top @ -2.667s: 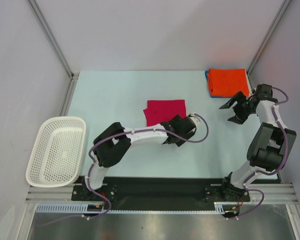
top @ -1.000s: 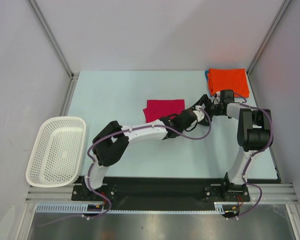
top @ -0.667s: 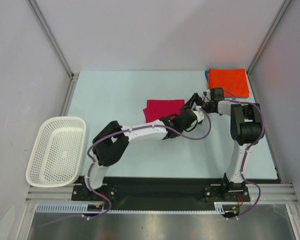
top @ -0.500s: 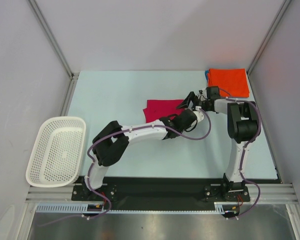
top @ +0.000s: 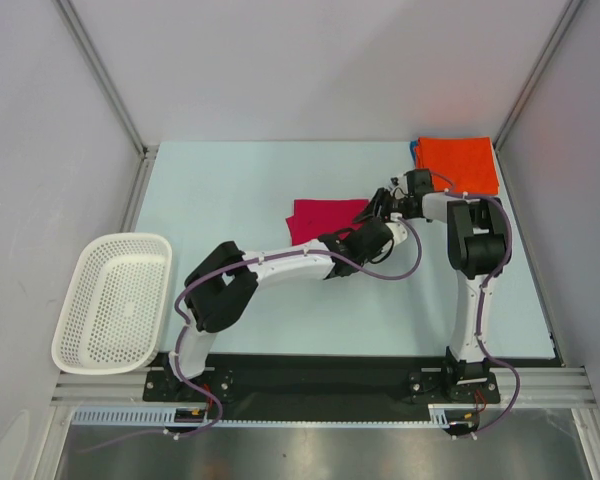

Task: Fold and stack the t-shirts
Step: Neatly place the folded tshirt to the corner

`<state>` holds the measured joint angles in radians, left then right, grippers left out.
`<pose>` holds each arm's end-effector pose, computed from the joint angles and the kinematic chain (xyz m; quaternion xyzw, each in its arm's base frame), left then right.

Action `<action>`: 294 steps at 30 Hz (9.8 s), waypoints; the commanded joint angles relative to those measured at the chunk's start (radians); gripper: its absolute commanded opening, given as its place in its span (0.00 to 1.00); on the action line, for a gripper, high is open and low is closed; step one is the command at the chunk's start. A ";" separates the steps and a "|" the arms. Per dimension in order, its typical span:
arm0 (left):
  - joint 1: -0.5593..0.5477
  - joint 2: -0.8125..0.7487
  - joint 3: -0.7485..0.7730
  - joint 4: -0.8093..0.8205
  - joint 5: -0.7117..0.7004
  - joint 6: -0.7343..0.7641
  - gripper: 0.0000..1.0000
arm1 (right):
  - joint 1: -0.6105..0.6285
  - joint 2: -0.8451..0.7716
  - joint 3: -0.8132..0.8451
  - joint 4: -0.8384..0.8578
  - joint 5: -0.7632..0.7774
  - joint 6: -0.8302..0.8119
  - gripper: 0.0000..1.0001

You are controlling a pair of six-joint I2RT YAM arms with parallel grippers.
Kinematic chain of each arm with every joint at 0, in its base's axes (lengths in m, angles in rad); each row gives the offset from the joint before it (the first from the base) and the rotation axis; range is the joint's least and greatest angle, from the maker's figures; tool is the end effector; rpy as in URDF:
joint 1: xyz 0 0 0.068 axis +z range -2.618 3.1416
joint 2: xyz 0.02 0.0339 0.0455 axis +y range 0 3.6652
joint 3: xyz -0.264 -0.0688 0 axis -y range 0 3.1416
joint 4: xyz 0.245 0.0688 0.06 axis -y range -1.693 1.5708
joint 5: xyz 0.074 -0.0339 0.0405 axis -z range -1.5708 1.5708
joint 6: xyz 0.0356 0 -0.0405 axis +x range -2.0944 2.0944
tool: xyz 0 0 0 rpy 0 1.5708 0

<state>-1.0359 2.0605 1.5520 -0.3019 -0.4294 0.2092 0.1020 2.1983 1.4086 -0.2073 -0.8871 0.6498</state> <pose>0.2476 -0.3888 0.2025 0.4648 0.7832 0.0355 0.4115 0.4374 0.0725 0.1144 0.1174 0.8669 0.4767 0.0866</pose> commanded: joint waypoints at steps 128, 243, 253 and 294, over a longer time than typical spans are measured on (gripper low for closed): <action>0.198 -0.912 -0.751 0.018 0.500 -0.689 0.62 | 0.024 0.009 1.118 -0.581 1.251 -0.869 0.00; 0.330 -0.899 -0.701 -0.091 0.590 -0.633 0.63 | -0.300 0.106 0.558 -0.012 0.557 -0.276 0.00; 0.335 -0.866 -0.691 -0.082 0.598 -0.634 0.63 | -0.420 0.185 0.678 -0.038 0.614 -0.288 0.00; 0.335 -1.073 -0.653 -0.313 0.554 -0.640 0.64 | -0.509 0.166 0.616 -0.096 0.862 -0.438 0.02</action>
<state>-0.7101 1.0290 0.8474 -0.5709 0.1333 -0.4435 -0.4114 2.3379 1.9453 -0.2718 -0.0742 0.2317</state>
